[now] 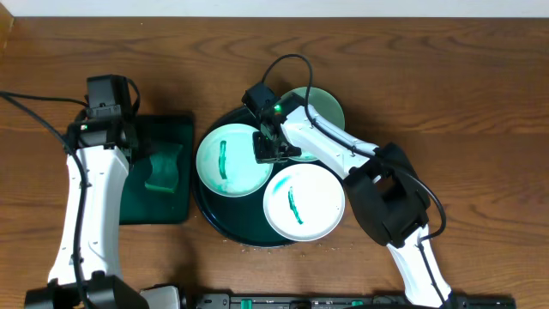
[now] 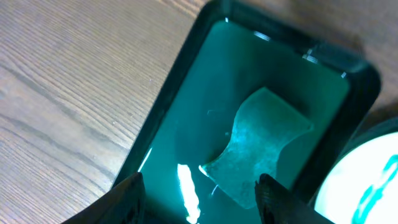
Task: Clean dirty plates on tray and stack at the side
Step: 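Grasp the green sponge from the water tray with the left gripper, then scrub the left plate with the sponge in the left gripper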
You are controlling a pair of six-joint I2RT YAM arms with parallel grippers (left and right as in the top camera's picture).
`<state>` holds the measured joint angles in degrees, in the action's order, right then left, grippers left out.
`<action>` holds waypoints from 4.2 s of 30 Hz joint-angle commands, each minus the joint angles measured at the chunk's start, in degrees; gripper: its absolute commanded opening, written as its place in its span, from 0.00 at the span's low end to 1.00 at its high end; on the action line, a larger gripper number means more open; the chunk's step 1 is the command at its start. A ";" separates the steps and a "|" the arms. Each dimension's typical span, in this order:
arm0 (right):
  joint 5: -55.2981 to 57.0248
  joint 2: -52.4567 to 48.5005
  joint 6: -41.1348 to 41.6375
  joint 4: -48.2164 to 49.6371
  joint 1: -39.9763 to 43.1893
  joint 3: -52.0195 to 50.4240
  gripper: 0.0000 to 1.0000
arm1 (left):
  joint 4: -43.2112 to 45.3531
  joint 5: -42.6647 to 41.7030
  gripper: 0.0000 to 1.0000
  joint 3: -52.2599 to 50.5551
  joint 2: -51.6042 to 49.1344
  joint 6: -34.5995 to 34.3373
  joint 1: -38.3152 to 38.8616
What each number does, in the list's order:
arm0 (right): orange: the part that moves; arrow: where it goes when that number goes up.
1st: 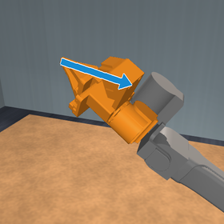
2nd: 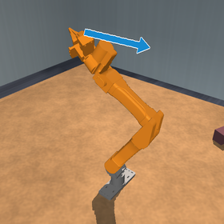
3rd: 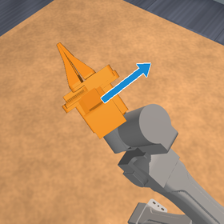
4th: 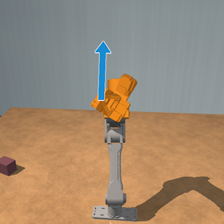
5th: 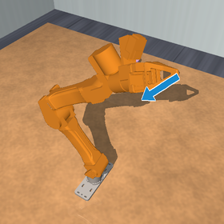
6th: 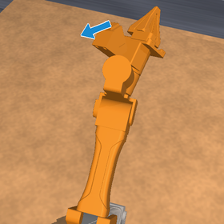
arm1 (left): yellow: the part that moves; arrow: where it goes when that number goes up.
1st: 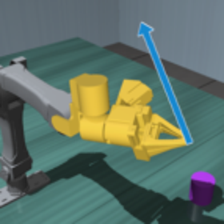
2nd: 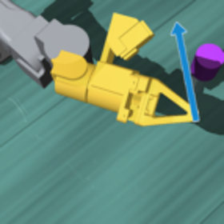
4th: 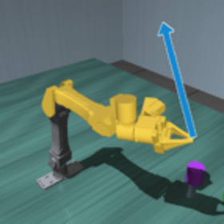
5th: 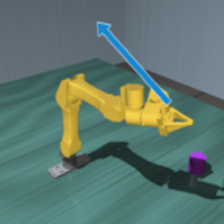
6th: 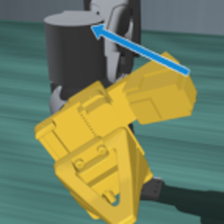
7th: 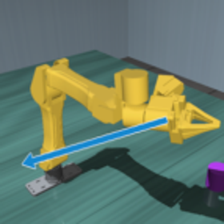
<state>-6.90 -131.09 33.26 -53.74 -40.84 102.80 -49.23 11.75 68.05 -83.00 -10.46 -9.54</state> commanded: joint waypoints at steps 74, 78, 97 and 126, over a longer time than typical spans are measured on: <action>-5.62 -2.01 -6.75 1.38 0.68 -0.50 0.01 | 6.40 -43.17 0.08 1.14 -30.34 5.20 20.41; -5.62 -2.01 -6.78 1.46 0.68 -0.50 0.01 | -2.10 -13.40 0.07 5.18 -29.18 -11.65 19.19; -5.62 -2.01 -6.75 1.20 0.68 -0.50 0.01 | 2.25 -34.53 0.07 0.42 -29.07 0.48 23.74; -5.60 -2.01 -6.78 0.98 0.68 -0.50 0.01 | 2.36 -30.45 0.07 3.28 -28.96 -6.54 26.21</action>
<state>-10.90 -131.33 27.79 -52.69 -39.81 102.78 -47.72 -7.70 72.73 -110.52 -18.79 15.29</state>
